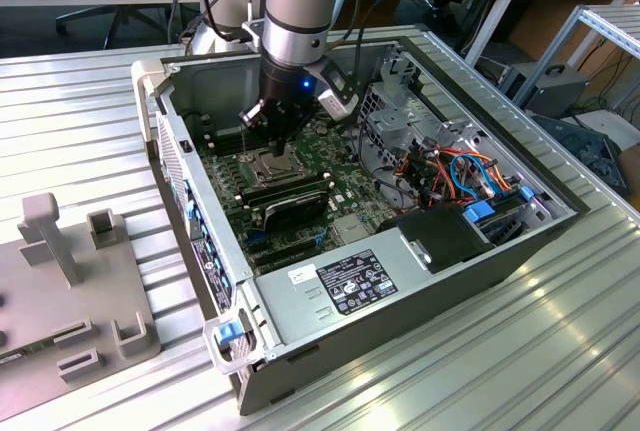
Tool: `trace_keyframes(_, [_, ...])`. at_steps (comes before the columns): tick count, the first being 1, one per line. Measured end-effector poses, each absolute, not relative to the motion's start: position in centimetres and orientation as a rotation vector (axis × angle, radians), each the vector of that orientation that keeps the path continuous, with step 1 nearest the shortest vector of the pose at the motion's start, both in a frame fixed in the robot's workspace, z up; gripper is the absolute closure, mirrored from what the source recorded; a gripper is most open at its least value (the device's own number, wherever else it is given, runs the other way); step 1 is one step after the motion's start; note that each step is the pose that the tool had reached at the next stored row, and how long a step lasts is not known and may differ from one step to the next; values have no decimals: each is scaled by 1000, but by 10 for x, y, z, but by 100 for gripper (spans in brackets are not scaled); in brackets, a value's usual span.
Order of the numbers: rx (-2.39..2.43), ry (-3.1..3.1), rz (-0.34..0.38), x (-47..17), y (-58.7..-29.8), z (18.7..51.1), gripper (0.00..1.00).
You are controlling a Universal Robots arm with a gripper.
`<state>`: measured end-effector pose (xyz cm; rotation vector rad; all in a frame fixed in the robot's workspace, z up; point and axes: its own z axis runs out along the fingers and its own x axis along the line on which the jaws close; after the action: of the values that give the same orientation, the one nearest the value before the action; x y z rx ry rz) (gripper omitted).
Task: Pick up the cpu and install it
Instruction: 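Install the first cpu locking lever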
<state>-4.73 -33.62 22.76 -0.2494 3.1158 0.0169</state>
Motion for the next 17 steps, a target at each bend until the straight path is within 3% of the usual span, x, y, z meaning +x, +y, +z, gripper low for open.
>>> trace_keyframes(17, [-250,3114,17,-76,-336,227,89])
